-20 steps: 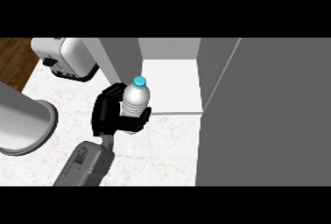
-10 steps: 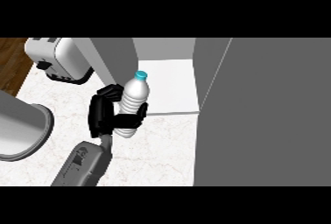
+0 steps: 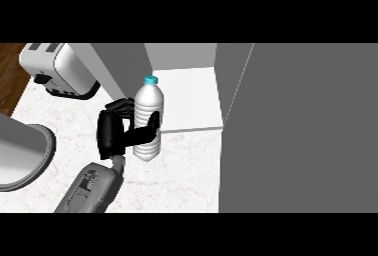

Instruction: Pick up the bottled water, place it into the cabinet and close the cabinet

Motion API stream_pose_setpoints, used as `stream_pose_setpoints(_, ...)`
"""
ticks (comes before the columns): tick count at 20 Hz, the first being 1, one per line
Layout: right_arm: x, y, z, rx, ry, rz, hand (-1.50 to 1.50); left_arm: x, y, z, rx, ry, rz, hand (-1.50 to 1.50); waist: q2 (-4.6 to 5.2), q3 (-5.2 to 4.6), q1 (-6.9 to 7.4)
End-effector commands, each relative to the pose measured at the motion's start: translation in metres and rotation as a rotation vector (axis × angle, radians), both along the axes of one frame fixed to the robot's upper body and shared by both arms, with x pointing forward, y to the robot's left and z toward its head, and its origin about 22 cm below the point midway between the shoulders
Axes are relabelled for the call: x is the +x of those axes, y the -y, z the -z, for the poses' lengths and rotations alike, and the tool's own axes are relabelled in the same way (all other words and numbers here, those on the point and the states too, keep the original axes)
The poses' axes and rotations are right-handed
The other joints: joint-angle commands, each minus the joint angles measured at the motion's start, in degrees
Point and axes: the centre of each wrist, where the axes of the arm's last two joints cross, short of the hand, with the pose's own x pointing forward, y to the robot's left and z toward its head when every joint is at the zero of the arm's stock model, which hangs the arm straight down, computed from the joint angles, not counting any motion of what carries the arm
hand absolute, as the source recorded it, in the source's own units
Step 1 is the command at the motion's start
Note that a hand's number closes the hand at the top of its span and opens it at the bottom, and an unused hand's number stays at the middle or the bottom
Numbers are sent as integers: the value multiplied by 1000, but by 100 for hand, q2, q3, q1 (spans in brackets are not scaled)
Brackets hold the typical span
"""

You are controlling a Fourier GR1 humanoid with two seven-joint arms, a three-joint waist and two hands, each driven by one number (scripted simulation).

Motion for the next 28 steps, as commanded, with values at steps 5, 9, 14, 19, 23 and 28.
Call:
stream_pose_setpoints(5, 6, -4, 3, -1, -5, -2, -150, 60, 10, -34, 216, 5, -7, 150, 204, 24, -283)
stream_pose_setpoints(9, 7, 0, 3, -7, 2, -6, -150, 59, 0, -24, 287, -2, -66, 150, 222, 27, -333)
stream_pose_setpoints(14, 4, -5, 3, 3, 5, -40, -150, 58, -3, -16, 328, -8, -114, -150, 227, 18, -402)
stream_pose_setpoints(19, 7, -4, -1, -5, 17, -35, -150, 55, -7, -15, 330, -38, -138, -150, 245, 14, -423)
stream_pose_setpoints(23, 8, -3, 6, 2, 3, -21, -150, 58, -7, -19, 332, -59, -135, -150, 235, 17, -343)
stream_pose_setpoints(28, 5, -8, 4, -3, 1, -25, -150, 61, -12, -32, 293, -51, -118, -150, 218, 4, -327)
